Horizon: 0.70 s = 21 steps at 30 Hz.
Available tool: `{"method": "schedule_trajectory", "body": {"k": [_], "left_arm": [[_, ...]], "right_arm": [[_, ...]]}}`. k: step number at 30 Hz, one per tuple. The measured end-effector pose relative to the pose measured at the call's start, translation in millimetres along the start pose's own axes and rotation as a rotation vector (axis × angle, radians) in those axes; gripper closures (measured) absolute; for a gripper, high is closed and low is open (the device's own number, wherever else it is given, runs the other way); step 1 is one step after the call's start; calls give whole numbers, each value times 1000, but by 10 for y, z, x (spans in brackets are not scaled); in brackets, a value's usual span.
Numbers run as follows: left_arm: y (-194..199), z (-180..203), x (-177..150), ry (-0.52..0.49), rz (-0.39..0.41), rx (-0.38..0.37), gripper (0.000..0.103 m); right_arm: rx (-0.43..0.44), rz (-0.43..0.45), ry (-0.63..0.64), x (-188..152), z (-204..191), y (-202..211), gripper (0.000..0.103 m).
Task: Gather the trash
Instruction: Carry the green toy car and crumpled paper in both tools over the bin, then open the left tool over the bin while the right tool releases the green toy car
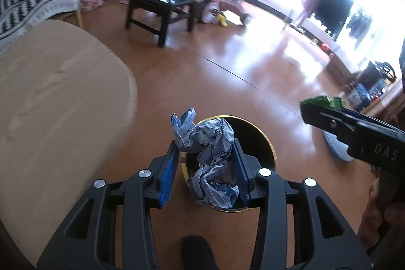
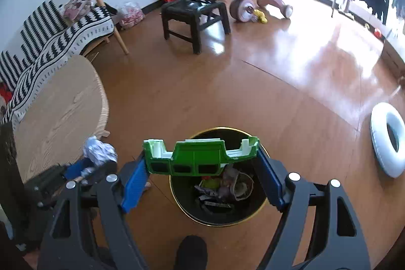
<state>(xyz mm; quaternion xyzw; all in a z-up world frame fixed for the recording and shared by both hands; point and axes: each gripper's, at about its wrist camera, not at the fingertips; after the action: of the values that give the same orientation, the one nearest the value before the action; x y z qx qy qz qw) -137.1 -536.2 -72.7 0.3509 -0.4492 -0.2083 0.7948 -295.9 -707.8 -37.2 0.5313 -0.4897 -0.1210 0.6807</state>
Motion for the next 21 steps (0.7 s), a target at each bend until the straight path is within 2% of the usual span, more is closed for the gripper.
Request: {"method": "schedule_trajectory", "body": {"k": [5,21], "left_arm": [[-149,129,-51,-3,-22,-58,62],[-361,167,65,4,-46,-90,62]], "right_arm": [[-1,-28,-30,1,139,-75,27],[-6,-35,-40,54,236,-130,27]]}}
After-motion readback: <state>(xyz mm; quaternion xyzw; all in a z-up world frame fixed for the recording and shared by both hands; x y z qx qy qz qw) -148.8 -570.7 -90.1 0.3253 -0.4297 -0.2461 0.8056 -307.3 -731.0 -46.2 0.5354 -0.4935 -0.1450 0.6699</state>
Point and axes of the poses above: each gripper's, at about its wrist camera, not at the fingertips, and y roughly against the way its jaws point, z to its right, x to its top, and after that the axes turned 8 degrees about -x, right-handed
